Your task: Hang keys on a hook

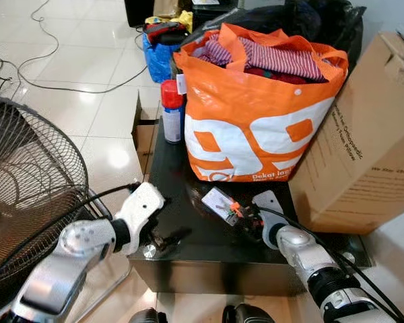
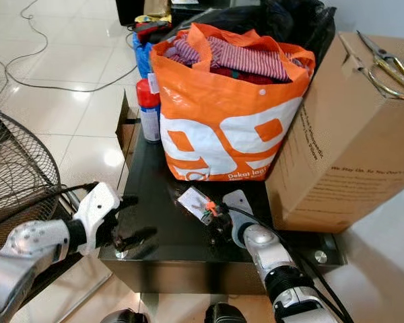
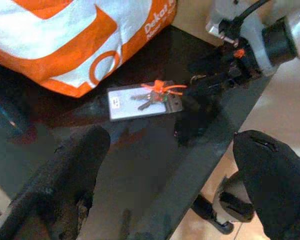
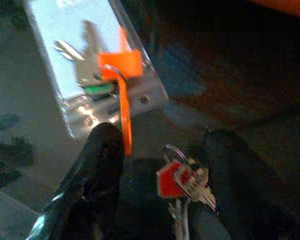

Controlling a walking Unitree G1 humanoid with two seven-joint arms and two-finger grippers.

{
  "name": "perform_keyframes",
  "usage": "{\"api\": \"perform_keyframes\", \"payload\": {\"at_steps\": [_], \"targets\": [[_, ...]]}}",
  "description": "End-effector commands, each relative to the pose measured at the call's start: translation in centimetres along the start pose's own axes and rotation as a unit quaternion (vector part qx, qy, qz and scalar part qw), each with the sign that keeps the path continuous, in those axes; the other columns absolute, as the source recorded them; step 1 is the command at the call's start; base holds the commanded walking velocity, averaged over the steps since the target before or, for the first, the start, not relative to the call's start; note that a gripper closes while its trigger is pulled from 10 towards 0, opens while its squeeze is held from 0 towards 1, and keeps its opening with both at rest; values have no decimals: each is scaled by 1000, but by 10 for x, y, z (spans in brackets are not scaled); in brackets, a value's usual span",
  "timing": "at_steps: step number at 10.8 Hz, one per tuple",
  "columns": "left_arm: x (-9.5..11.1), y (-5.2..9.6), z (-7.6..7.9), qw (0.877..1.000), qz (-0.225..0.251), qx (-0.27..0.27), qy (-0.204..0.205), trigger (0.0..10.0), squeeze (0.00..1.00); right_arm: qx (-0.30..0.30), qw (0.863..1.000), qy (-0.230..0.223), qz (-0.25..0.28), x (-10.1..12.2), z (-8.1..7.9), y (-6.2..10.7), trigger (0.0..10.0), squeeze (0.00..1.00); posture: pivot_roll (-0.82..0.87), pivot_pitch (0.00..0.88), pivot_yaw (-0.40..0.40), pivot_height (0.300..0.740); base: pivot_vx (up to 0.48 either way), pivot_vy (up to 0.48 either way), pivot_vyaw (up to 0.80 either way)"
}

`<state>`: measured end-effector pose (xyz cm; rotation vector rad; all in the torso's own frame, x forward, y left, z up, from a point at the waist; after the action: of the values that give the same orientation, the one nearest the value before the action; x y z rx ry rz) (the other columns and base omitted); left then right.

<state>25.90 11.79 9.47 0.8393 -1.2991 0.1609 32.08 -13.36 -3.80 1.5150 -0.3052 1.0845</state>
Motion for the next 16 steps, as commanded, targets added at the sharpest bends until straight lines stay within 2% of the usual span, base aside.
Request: {"api": "perform_keyframes", "payload": {"at_steps": [1, 2, 4, 5, 6, 8, 9, 10, 11, 13, 15, 16], "targets": [[3, 2, 1, 1000, 1, -4, -3, 10000, 0, -10, 1000, 4, 4, 4, 7, 0, 314, 0, -24, 126, -33, 740, 0, 0, 0], [4, 3, 1, 1000, -1, -12, -4, 10000, 0, -10, 1000, 2, 5, 5, 10, 0, 0, 0, -31, 119, -28, 740, 0, 0, 0], [4, 3, 1, 1000, -1, -12, -4, 10000, 0, -10, 1000, 2, 5, 5, 10, 0, 0, 0, -31, 119, -28, 740, 0, 0, 0], [4, 2, 4, 1000, -2, -22, -4, 10000, 0, 10, 1000, 4, -1, 3, 9, 1, 353, 0, -31, 112, -31, 740, 0, 0, 0], [4, 1, 7, 999, -5, -33, -4, 10000, 0, 35, 999, 12, -16, -5, 5, 2, 196, 0, -28, 115, -31, 740, 0, 0, 0], [3, 2, 8, 999, -12, -39, -5, 10000, 0, 37, 999, 17, -22, -8, 3, 1, 118, 0, -29, 115, -30, 740, 0, 0, 0], [3, 2, 7, 999, -13, -40, -6, 10000, 0, 39, 999, 14, -15, -5, 4, 1, 1294, 0, -30, 114, -30, 740, 0, 0, 0], [3, 2, 7, 999, -13, -39, -7, 10000, 0, 74, 997, -7, 33, 13, -2, 4, 4627, 0, -32, 112, -30, 740, 0, 0, 0], [3, 0, 7, 999, -13, -40, -10, 10000, 0, 90, 994, 4, 54, 20, -2, 7, 10000, 0, -36, 112, -31, 740, 0, 0, 0], [4, -1, 8, 999, -10, -41, -11, 10000, 0, 79, 996, 10, 50, 17, 6, 9, 10000, 0, -41, 111, -39, 740, 0, 0, 0], [3, -1, 9, 999, -12, -41, -13, 10000, 0, 81, 995, 18, 62, 23, 12, 13, 10000, 0, -42, 109, -41, 740, 0, 0, 0], [1, -2, 9, 999, -15, -41, -15, 10000, 0, 88, 994, 47, 51, 19, 14, 15, 10000, 1000, -45, 104, -48, 740, 0, 0, 0]]}}
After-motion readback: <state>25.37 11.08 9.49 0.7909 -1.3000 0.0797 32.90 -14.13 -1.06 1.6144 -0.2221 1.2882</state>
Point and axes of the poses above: a point about 5 cm out from each wrist's last joint towards the gripper, its own y axis pointing back from the gripper into the wrist, its own x axis along the axis of the wrist's last joint, z = x × y, the point moved 5 cm from there along -y, pointing out of the wrist towards the gripper, and after that the axes turned 6 degrees about y, right-handed, at the moved point
